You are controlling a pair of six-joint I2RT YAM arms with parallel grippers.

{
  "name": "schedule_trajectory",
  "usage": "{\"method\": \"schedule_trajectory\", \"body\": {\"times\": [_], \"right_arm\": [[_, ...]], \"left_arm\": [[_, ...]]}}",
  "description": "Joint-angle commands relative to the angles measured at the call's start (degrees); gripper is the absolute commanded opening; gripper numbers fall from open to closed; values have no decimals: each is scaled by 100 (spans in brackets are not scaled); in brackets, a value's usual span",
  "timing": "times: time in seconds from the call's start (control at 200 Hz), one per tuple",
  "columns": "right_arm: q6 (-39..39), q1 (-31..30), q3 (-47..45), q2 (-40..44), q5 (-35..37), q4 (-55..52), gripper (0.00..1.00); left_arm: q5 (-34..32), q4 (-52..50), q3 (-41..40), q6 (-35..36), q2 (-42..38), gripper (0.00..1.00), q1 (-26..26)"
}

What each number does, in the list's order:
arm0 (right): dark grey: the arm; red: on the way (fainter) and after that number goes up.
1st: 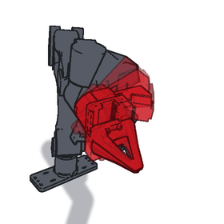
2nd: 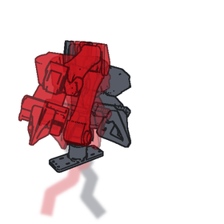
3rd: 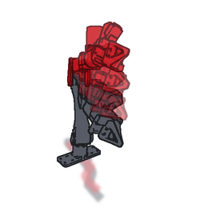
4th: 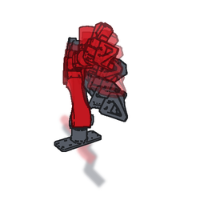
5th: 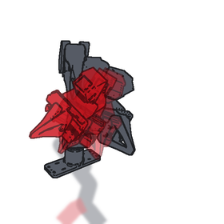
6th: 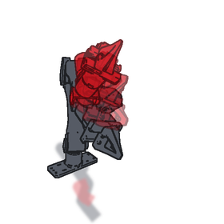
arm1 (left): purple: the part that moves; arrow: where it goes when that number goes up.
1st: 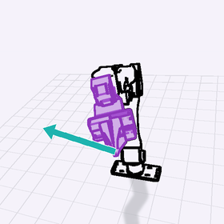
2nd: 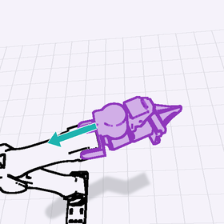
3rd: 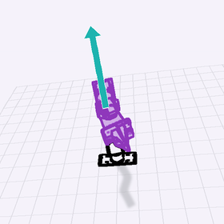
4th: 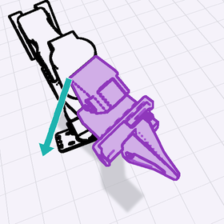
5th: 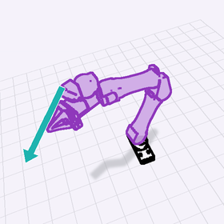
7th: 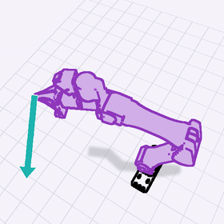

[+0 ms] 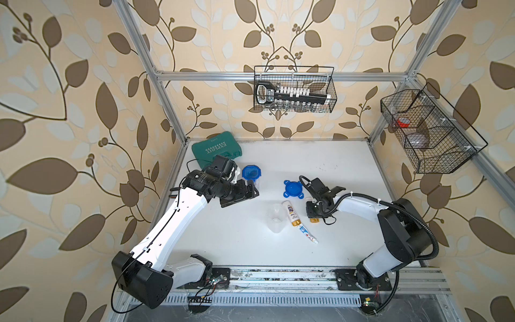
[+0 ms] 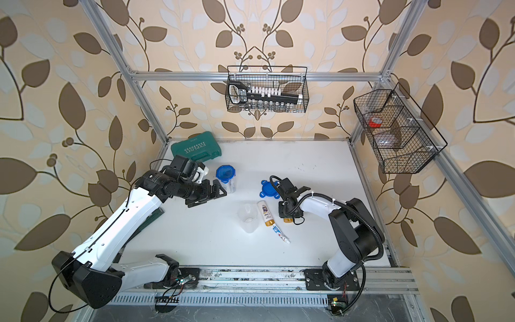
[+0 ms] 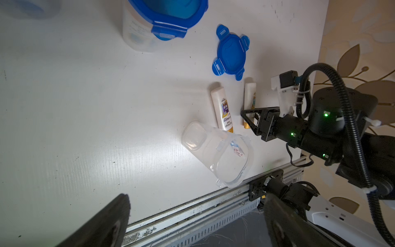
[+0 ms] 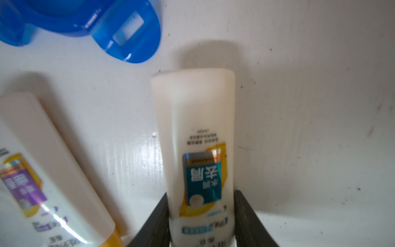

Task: Pack away toiletry kits
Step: Pick up the toiletry item from the center of the board.

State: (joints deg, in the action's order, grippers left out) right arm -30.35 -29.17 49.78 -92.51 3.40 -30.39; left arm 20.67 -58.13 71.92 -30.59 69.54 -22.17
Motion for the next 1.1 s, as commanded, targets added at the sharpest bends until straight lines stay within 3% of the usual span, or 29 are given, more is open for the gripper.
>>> {"method": "schedule_trajectory", "body": {"times": [0.0,0.095,0.19,0.28,0.46,0.62,0.83,1.095], "right_arm": [[29,-54,-272,-192,-285,-4,46],[31,-49,-253,-261,-300,37,46],[65,-50,-297,-234,-367,144,33],[151,-53,-390,-45,-423,309,28],[614,-68,-460,815,-285,393,19],[1180,-222,-368,1984,-326,437,18],[1600,-1276,-84,2895,-325,427,19],[1343,-2390,538,2747,-6,660,19]], "left_arm": [[111,-37,156,49,16,99,-34],[122,-32,166,13,16,99,-33],[152,-14,202,-22,29,99,-33],[247,16,238,-75,42,99,-33],[552,26,464,-86,149,98,-33],[1065,-3,813,-55,360,94,-33],[2151,512,1041,-395,600,90,-129],[1866,538,1202,-539,1036,88,-868]]}}
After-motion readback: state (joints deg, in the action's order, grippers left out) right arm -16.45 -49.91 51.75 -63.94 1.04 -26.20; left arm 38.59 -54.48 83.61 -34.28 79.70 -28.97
